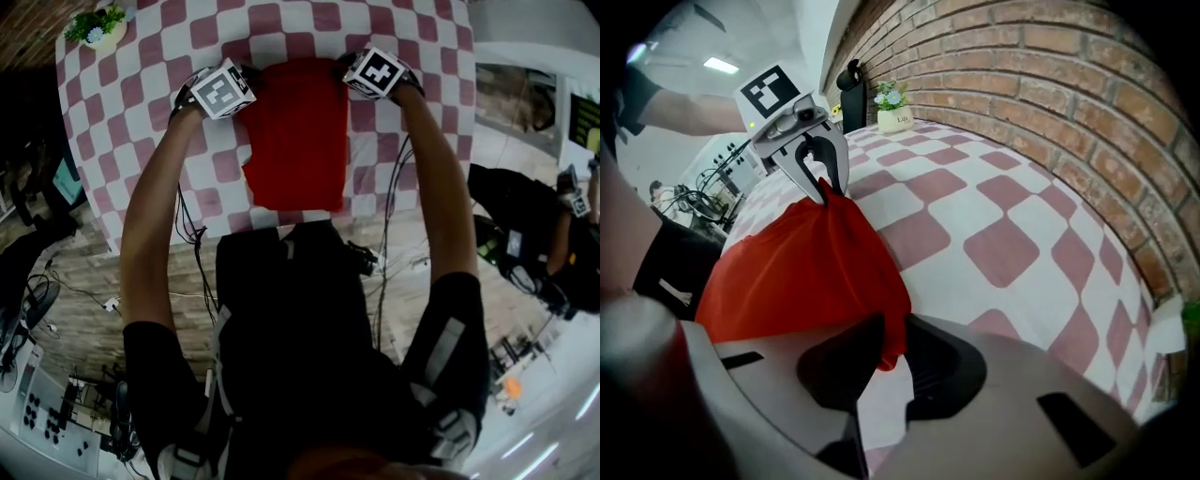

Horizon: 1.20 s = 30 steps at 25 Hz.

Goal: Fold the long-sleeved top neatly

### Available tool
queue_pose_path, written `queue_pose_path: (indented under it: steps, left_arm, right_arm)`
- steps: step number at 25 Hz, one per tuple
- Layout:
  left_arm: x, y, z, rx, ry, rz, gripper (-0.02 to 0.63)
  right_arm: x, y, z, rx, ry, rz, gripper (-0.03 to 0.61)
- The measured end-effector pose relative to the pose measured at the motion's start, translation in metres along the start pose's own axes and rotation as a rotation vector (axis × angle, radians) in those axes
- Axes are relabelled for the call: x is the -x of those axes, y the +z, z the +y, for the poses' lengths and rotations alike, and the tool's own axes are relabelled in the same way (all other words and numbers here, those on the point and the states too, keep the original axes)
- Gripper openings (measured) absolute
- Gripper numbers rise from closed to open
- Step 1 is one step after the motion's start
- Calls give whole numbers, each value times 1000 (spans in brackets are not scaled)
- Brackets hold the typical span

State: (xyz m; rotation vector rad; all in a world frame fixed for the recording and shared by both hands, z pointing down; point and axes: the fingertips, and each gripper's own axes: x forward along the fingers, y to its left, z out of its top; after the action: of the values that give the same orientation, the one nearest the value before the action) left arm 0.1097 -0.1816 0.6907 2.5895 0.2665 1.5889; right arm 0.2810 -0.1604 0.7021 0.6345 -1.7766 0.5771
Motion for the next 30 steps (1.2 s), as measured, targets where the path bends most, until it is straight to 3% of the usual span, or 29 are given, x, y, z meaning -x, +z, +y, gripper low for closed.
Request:
queue_pose_path:
  steps: [4, 10, 17, 30]
  left_arm:
    - [5, 7, 18, -7, 105, -30, 66]
    - [34, 33, 50, -32, 287, -124, 64]
    - [76, 55, 45, -148, 439, -189, 65]
    - [124, 61, -17, -410, 530, -281, 64]
  right_arm:
    - [14, 14, 2, -31, -33, -51, 63]
    - [57, 40, -36, 23, -274, -117, 61]
    - [110, 56, -28, 75, -445, -203, 61]
    - [164, 47, 44, 20, -695, -261, 59]
